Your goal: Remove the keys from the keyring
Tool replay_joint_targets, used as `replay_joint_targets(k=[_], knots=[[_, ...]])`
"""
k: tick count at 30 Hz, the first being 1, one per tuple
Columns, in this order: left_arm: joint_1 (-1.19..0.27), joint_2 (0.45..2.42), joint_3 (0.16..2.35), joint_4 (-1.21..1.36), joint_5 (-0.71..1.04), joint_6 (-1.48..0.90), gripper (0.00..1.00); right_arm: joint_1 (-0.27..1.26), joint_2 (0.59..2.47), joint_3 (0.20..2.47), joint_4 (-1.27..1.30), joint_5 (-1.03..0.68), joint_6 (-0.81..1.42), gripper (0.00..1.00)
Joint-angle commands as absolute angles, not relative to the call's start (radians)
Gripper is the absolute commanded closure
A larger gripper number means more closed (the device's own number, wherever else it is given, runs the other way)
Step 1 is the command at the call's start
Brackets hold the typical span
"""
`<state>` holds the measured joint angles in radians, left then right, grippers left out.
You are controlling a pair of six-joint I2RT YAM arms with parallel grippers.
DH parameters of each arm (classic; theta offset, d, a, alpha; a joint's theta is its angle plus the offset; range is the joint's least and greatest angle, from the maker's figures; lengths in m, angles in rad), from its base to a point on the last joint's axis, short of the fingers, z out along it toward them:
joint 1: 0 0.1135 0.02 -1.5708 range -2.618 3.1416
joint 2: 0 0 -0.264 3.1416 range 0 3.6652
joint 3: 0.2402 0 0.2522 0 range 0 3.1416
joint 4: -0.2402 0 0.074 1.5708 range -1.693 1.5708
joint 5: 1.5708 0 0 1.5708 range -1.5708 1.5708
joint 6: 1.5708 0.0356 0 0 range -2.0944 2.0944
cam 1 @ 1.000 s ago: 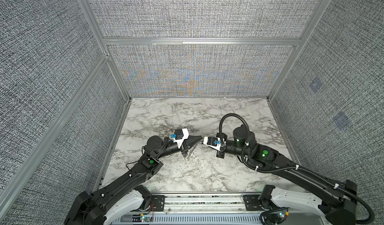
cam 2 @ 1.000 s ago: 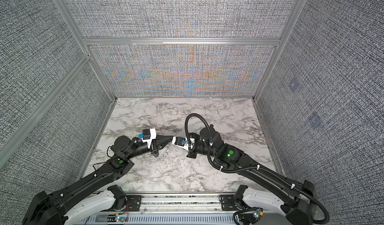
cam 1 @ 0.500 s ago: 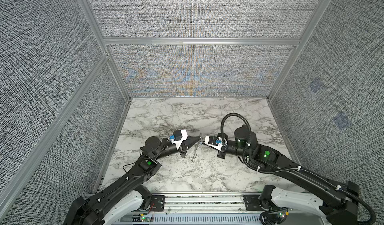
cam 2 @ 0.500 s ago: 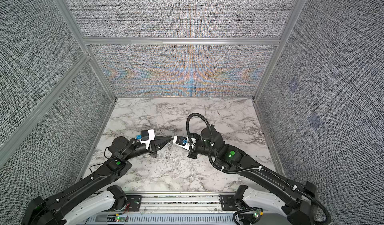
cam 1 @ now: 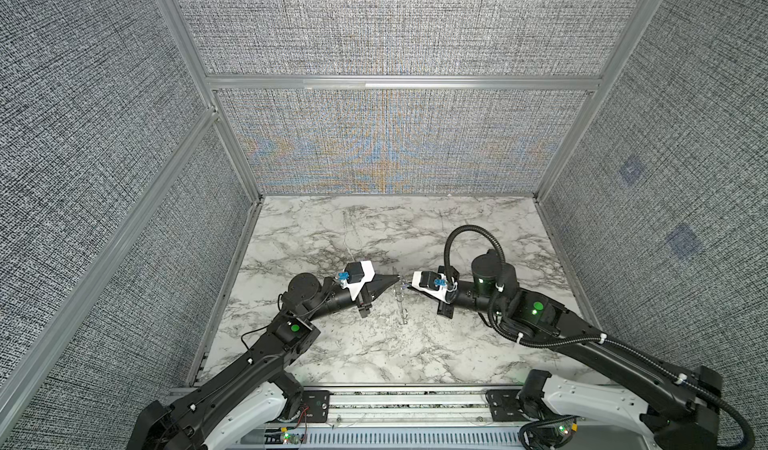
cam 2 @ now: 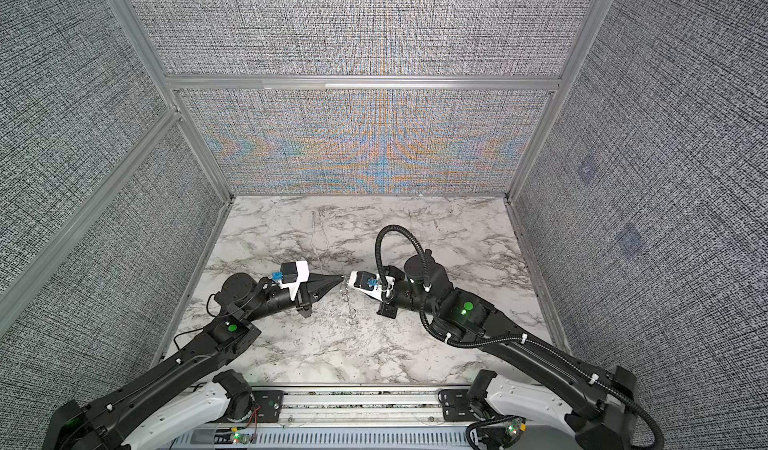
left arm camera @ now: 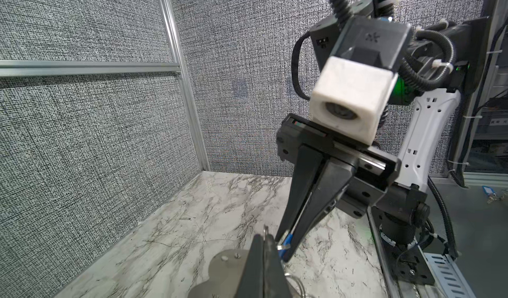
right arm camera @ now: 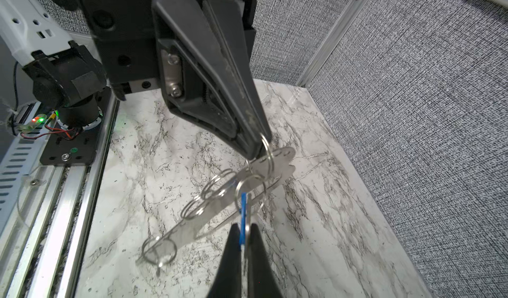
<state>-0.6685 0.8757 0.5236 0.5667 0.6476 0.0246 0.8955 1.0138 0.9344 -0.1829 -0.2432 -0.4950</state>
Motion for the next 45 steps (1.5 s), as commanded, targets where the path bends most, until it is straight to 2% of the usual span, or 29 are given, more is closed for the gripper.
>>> replay_joint_targets(k=[1,18,42,43,45], knots=[[-0.663,0.871,0.547,0.585,0.595,0.061,1.00,0.889,1.001,0.957,-0.242,-0.237,-0.505,1.00],[-0.664,0.909,0.606,0.380,0.572,0.164,1.00,0.887,1.022,1.021,-0.282,-0.141,-0.561,1.00],[-0.662,0.959,0.598,0.344,0.540,0.134,1.00,0.887,1.132,1.117,-0.360,-0.105,-0.631,1.00],[-0.663,0.953,0.597,0.337,0.532,0.134,0.84,0.885,1.133,1.118,-0.363,-0.104,-0.638,1.00],[-0.662,0.937,0.596,0.324,0.520,0.139,0.76,0.884,1.139,1.124,-0.372,-0.103,-0.654,1.00]])
